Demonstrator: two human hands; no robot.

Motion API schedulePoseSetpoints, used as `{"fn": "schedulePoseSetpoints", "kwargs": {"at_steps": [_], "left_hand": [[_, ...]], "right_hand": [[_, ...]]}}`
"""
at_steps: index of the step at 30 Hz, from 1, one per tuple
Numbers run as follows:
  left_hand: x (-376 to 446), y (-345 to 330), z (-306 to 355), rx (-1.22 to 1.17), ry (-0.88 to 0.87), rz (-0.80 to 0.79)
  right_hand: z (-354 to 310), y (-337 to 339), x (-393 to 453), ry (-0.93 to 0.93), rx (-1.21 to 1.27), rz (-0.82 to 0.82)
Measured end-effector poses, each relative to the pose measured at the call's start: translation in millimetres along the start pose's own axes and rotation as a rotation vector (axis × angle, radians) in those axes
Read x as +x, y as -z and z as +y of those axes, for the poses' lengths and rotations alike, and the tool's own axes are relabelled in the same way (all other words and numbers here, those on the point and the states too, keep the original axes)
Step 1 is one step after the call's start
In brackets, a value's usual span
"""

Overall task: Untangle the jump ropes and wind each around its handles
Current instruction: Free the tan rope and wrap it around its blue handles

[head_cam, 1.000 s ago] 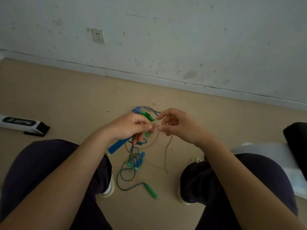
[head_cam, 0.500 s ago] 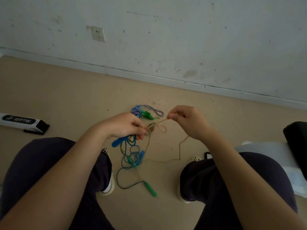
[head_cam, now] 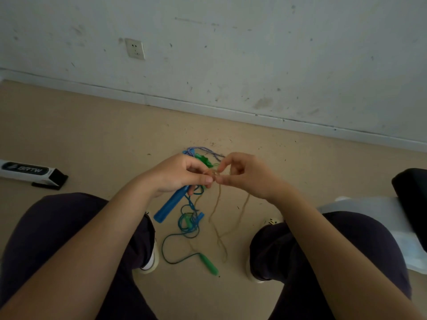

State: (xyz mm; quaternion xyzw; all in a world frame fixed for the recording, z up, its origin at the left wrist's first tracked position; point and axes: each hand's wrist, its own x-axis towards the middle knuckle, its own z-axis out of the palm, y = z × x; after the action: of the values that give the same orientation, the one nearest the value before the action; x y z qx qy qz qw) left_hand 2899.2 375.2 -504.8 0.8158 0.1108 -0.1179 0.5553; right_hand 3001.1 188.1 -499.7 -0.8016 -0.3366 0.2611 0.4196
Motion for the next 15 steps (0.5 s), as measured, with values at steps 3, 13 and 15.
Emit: {"fn": "schedulePoseSetpoints", "kwargs": {"at_steps": [3, 13, 15], "left_hand": [[0, 6, -6, 0.045, 0.032, 0.011], [2, -7, -5, -0.082, -0.008, 0.205], [3, -8, -4, -0.118, -0.010, 0.199]], "right_hand": [[5, 9, 1, -0.001, -0.087, 0.043], [4, 8, -1, -0.031, 0.276, 0.010], [4, 1, -1, -0.052, 0.170, -0.054]]}}
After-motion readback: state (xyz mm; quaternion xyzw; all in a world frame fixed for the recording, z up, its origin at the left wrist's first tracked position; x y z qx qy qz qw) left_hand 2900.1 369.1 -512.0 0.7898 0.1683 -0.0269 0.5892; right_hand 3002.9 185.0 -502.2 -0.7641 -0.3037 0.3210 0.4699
